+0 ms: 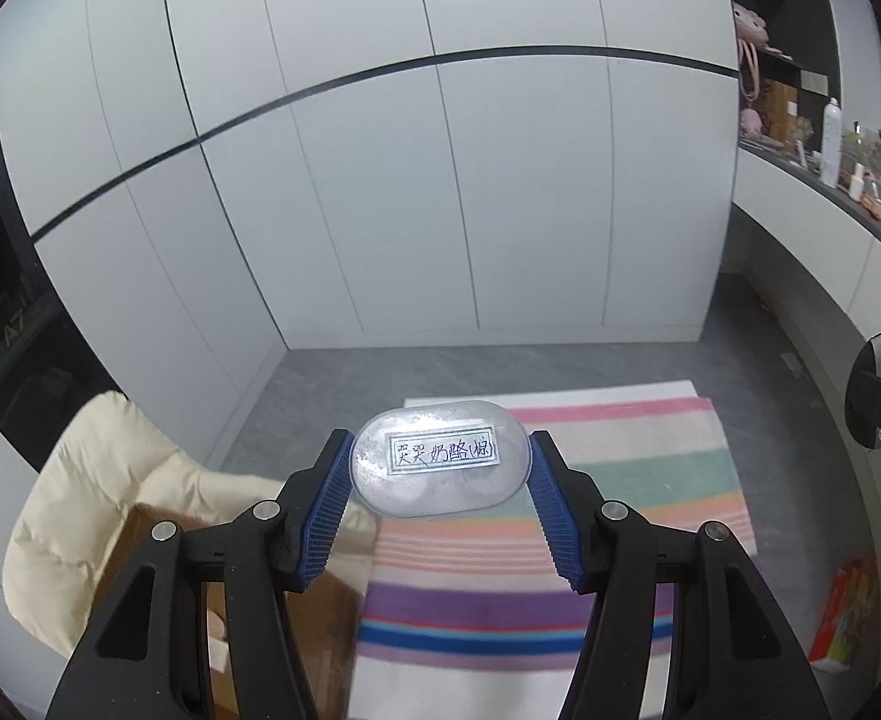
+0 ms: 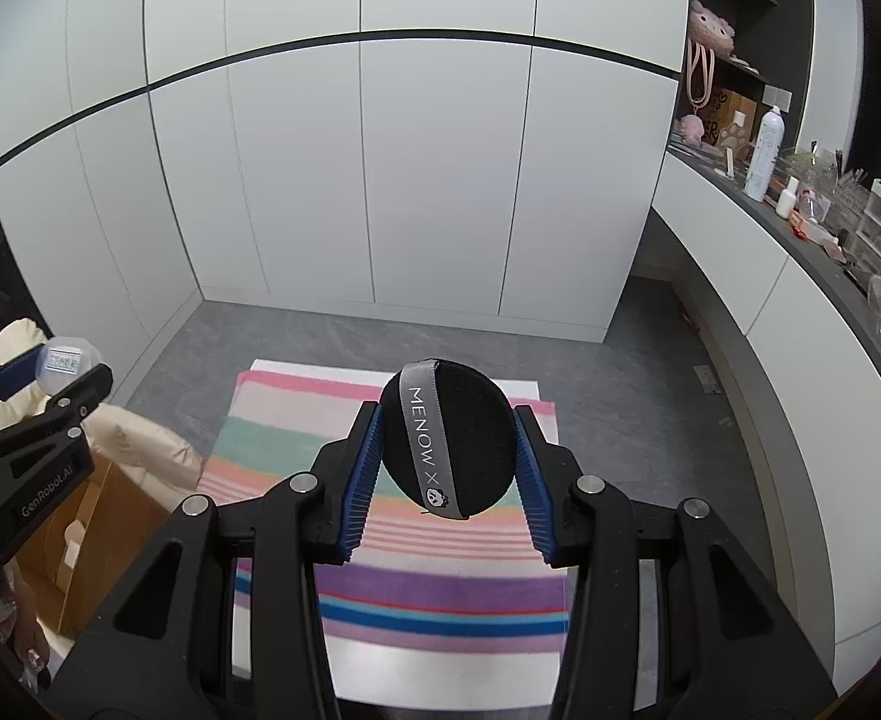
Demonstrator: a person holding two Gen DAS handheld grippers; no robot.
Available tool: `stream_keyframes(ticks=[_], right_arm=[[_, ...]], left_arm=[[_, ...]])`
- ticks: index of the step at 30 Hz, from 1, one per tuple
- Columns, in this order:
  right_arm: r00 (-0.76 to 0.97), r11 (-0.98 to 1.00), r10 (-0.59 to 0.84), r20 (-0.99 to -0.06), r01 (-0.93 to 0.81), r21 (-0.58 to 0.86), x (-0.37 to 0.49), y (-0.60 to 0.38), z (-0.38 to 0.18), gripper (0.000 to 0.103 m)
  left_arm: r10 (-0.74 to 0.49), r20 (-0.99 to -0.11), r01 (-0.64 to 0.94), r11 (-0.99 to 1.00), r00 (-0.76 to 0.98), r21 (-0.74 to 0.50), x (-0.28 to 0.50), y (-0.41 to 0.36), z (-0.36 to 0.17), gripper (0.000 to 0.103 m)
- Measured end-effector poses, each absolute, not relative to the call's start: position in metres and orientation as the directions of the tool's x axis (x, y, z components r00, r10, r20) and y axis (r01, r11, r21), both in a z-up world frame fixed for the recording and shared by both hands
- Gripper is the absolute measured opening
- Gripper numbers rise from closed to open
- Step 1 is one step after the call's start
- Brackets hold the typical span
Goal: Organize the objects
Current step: 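Lift the black compact and labeled clear box and carry them toward the cardboard box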
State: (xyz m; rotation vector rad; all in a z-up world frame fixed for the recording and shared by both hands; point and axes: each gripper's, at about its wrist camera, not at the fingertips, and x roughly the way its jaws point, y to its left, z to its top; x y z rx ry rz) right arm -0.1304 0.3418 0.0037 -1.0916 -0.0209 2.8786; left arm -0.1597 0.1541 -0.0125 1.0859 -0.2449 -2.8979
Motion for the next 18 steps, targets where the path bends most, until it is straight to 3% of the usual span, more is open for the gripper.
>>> stream_keyframes(ticks=[11,18], right_arm=[[-0.728,-0.998,-0.04,-0.684,-0.003,0.062,-0.047,0.339,-0.012,0.044],[-0.706,-0.994,-0.078,-0.704,0.003,0.107,0.007,0.345,-0.029,0.044]], left_arm=[[-0.001,-0.691,-0.086,-0.992,-0.723,0.091,-0.086,0.14,-0.018,0.059],[-0.014,-0.7,-0.089,-0.99,-0.714,0.111,-0.037,0.121,-0.026,0.059]])
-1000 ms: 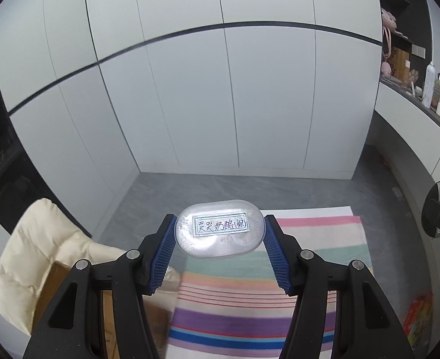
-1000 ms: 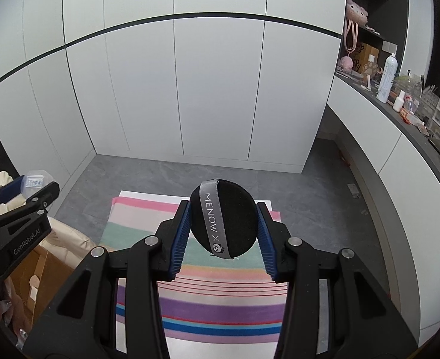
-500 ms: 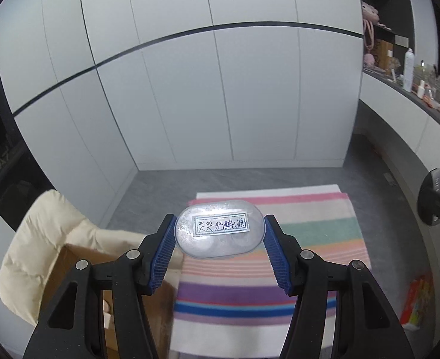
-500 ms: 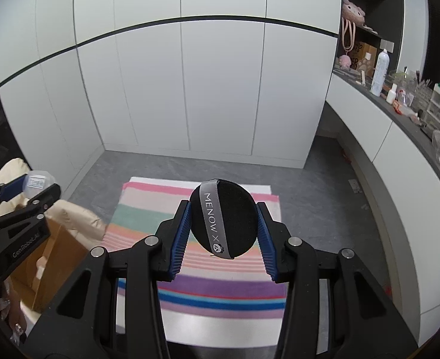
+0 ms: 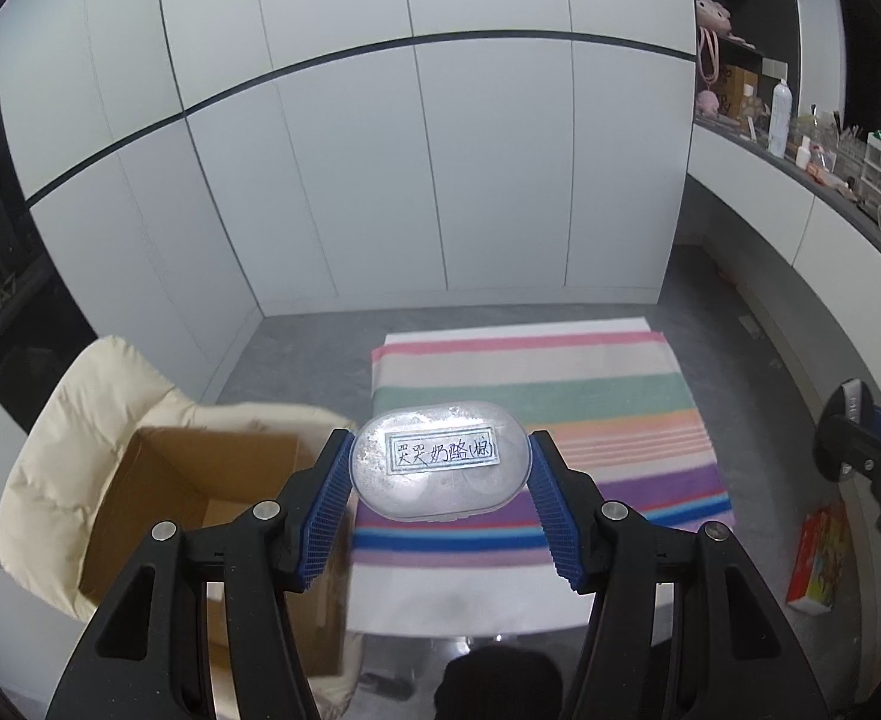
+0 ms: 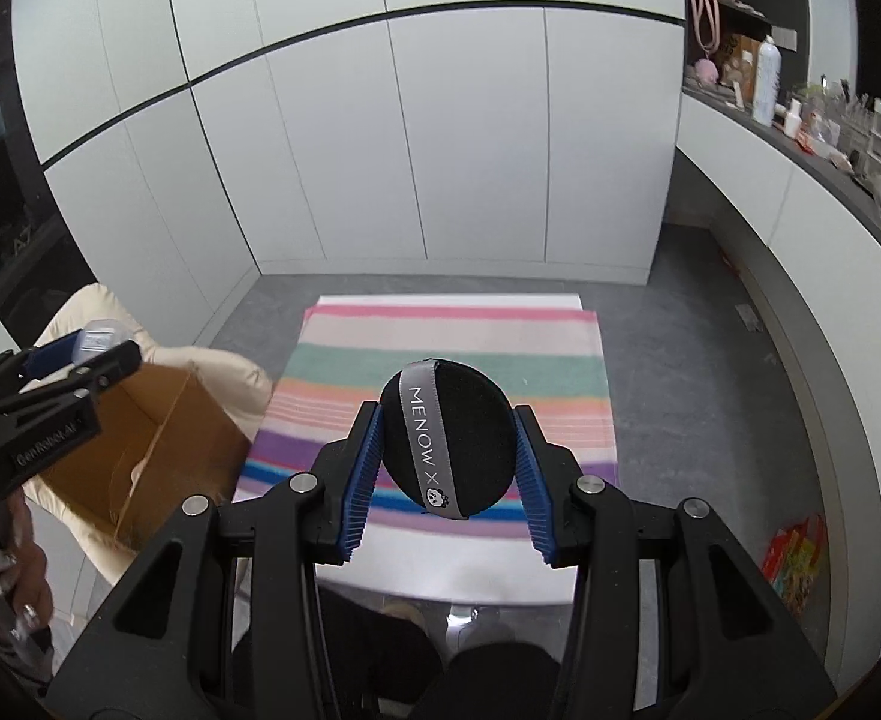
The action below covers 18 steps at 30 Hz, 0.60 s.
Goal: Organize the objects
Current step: 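Lift the black compact and labeled clear box and carry them toward the cardboard box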
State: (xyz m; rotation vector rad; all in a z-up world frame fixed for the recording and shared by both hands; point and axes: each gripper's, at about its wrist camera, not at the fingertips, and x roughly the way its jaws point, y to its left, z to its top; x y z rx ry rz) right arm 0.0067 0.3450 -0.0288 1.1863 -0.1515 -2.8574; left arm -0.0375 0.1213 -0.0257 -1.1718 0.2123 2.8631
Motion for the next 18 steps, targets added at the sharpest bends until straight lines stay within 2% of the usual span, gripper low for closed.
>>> stream_keyframes(ticks=[7,18], right_arm=[[-0.664,-0.996,-0.023,-0.748,-0.047,0.073,0.046,0.358,-0.049,0.044],[-0.635,-0.997,0.018,-0.772,-0.074,0.037,0.041,0.362,-0.052,0.044]], left_arm=[[-0.012,-0.725,-0.103,-0.988,-0.689,0.114,-0.003,0.101,-0.044,0.059],[-0.038,-0.726,-0.062,-0.992,-0.687,0.11,-0.012,0.076,-0.049,0.059]])
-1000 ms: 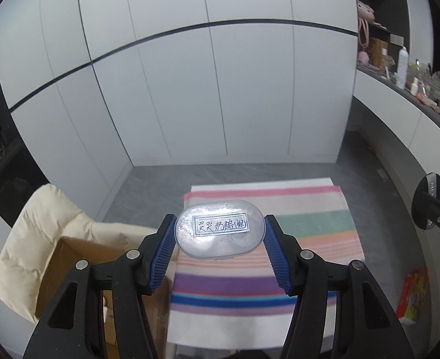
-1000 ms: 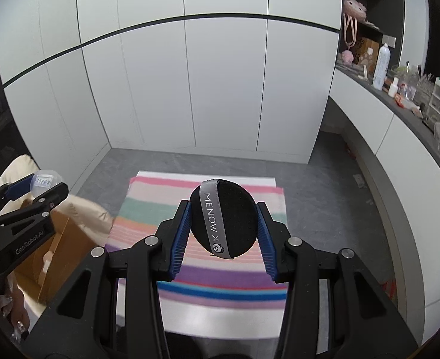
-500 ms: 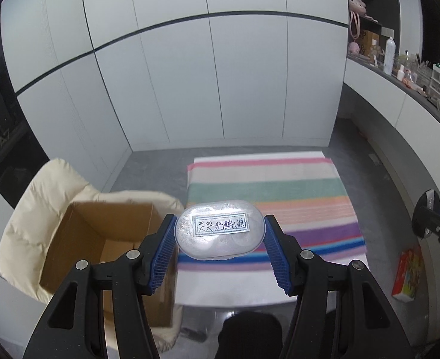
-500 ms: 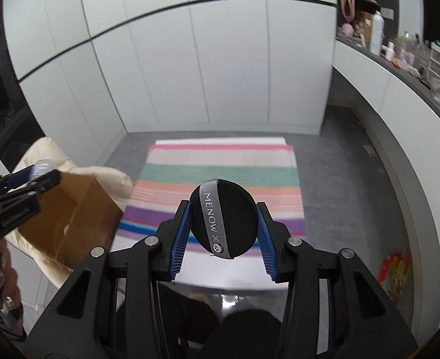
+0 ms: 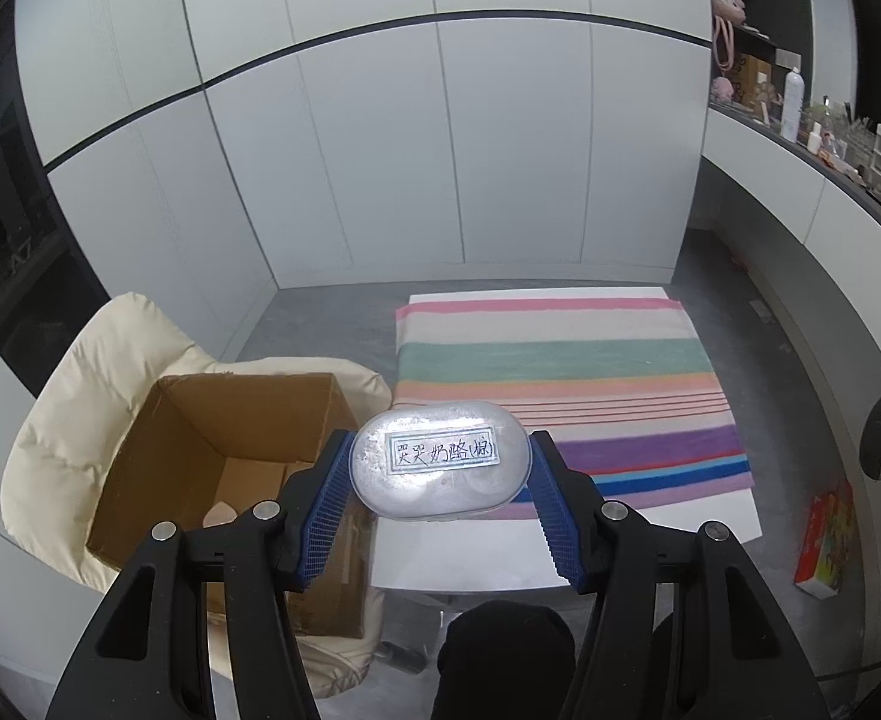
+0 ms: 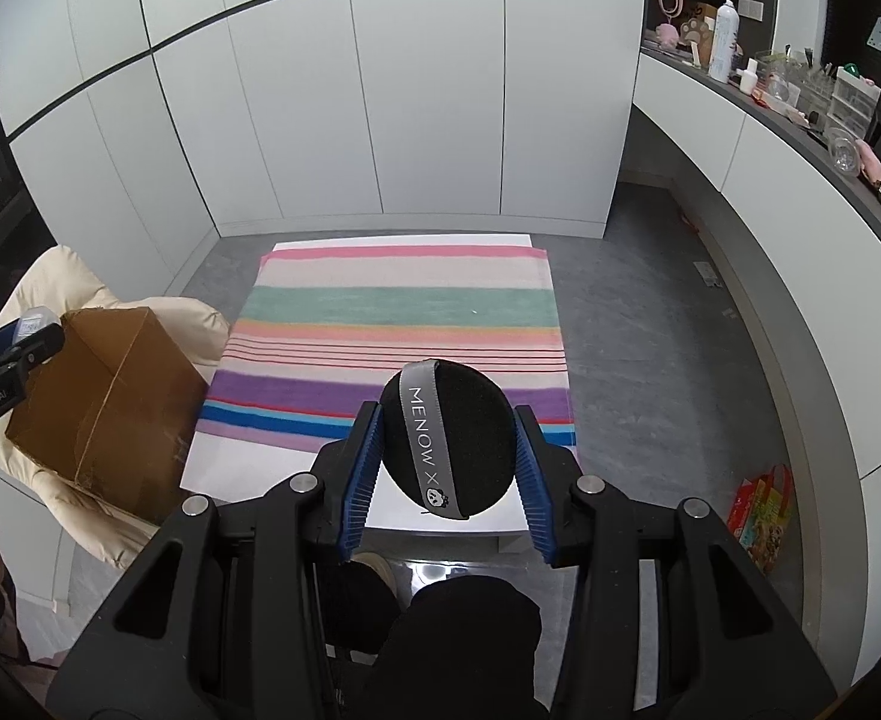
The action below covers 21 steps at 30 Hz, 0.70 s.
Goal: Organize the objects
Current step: 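Lift the black compact and labeled clear box and carry them toward the cardboard box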
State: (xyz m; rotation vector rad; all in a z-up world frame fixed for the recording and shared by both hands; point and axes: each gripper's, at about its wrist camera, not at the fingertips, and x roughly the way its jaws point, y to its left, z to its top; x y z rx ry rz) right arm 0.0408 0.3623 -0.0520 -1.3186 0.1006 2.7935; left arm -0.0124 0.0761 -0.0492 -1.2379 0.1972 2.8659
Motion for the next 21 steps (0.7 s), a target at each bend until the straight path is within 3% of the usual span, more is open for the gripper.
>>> stream_keyframes(ticks=[13,21], right_arm=[[-0.635,-0.996,-0.078,-0.769,0.078,0.037,0.025,0.297,-0.05,0.044],[-0.608,-0.964,-0.192,-0.771,0.264,0.032,0.016,0.213,-0.056,0.044]], left_arm=[[-0.117,-0.735,0.056,-0.993,-0.668,0.107,-0.002,0.012,-0.052,0.059],[-0.207,-0.741,0.187,-0.976,-0.639,0.111,0.02,-0.058,-0.057,0.059]])
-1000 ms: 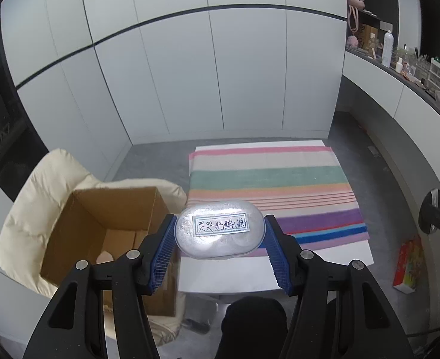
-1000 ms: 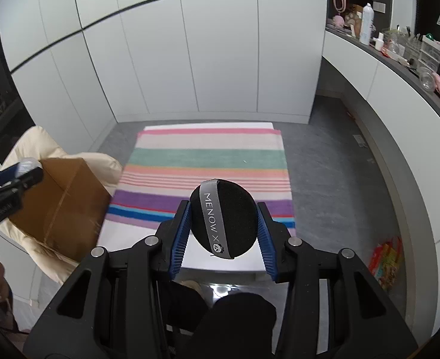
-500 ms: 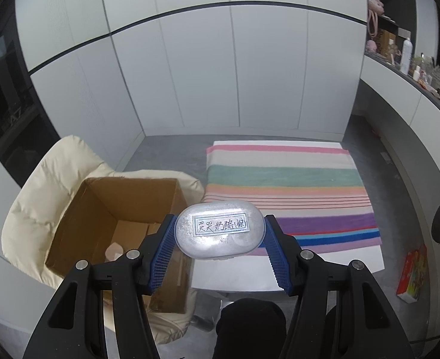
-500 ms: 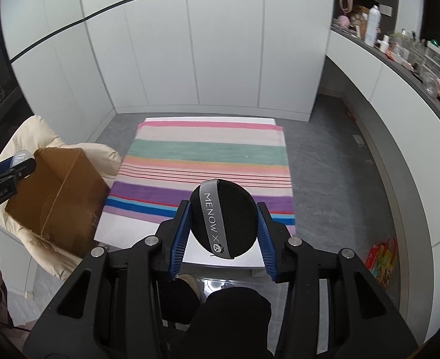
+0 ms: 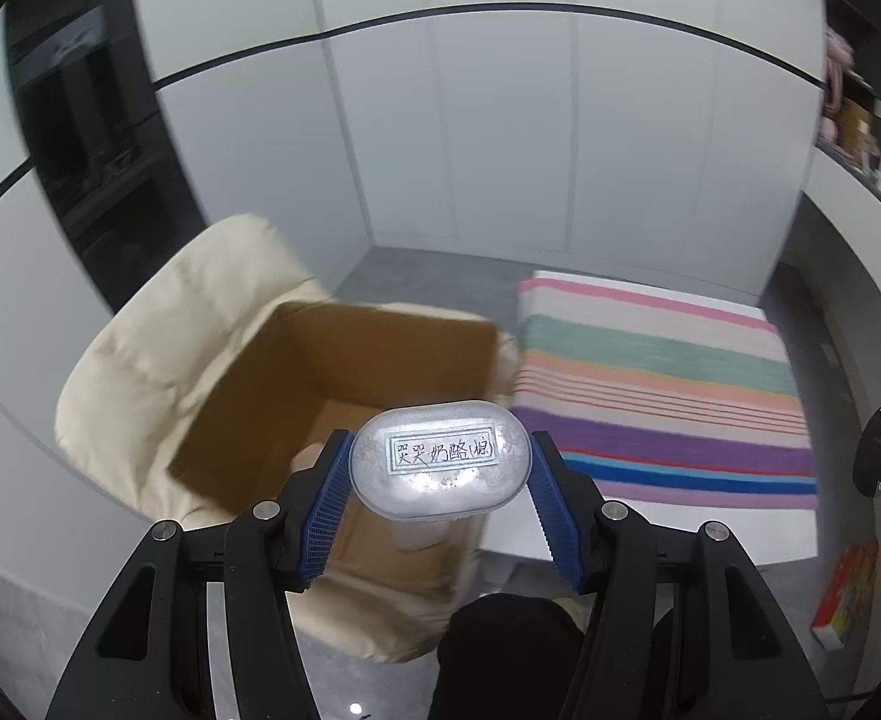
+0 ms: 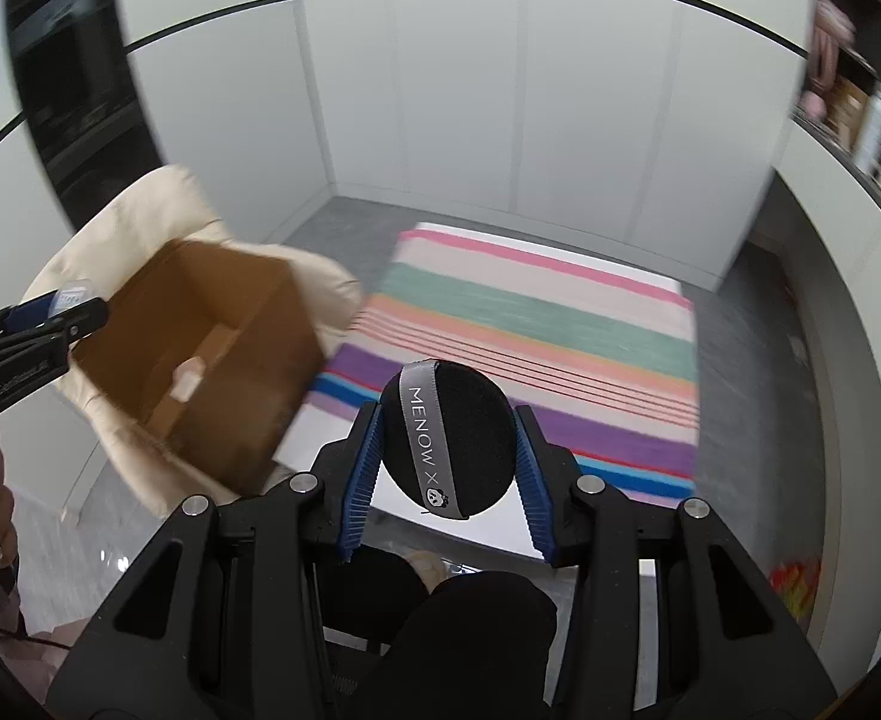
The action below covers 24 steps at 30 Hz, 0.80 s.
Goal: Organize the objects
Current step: 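Lift the black compact and labeled clear box and carry them toward the cardboard box, then lower the clear box into the box and open the left gripper while the right releases the compact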
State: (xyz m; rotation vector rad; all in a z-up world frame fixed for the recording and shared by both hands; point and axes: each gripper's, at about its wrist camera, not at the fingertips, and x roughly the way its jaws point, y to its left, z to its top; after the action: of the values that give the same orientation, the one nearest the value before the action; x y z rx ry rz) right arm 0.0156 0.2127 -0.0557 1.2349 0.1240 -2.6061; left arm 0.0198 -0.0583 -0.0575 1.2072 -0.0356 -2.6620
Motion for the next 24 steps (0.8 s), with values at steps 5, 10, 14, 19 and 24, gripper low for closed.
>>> stream_keyframes(ticks=[5,10,14,19,24], right_arm=[[-0.569,-0.924,-0.261,-0.78,0.382,0.031,0.014,0.155,-0.061,0.044],[-0.521,-0.875,-0.329,-0.788,0.482,0.048,0.017,0.098,-0.069,0.044],[-0.488,-0.832,-0.376,-0.788,0.552,0.055,0.017,0.053,-0.075,0.044],[-0.459,-0.794,-0.398,-0.794,0.607,0.046,0.011,0.006,-0.083,0.044],[-0.45,-0.78,-0.394,-0.802,0.624,0.033,-0.003,-0.033,-0.095,0.044]], left_arm=[[-0.259,-0.751,0.274,-0.956,-0.607,0.109,0.038,-0.102,-0.062,0.059],[-0.319,-0.758,0.36,-0.925,-0.569,0.119,0.053,-0.146,-0.072,0.059],[-0.359,-0.761,0.407,-0.903,-0.541,0.137,0.062,-0.171,-0.083,0.059],[-0.331,-0.776,0.431,-0.898,-0.537,0.085,0.048,-0.195,-0.099,0.059],[-0.316,-0.786,0.458,-0.888,-0.531,0.048,0.023,-0.22,-0.114,0.059]])
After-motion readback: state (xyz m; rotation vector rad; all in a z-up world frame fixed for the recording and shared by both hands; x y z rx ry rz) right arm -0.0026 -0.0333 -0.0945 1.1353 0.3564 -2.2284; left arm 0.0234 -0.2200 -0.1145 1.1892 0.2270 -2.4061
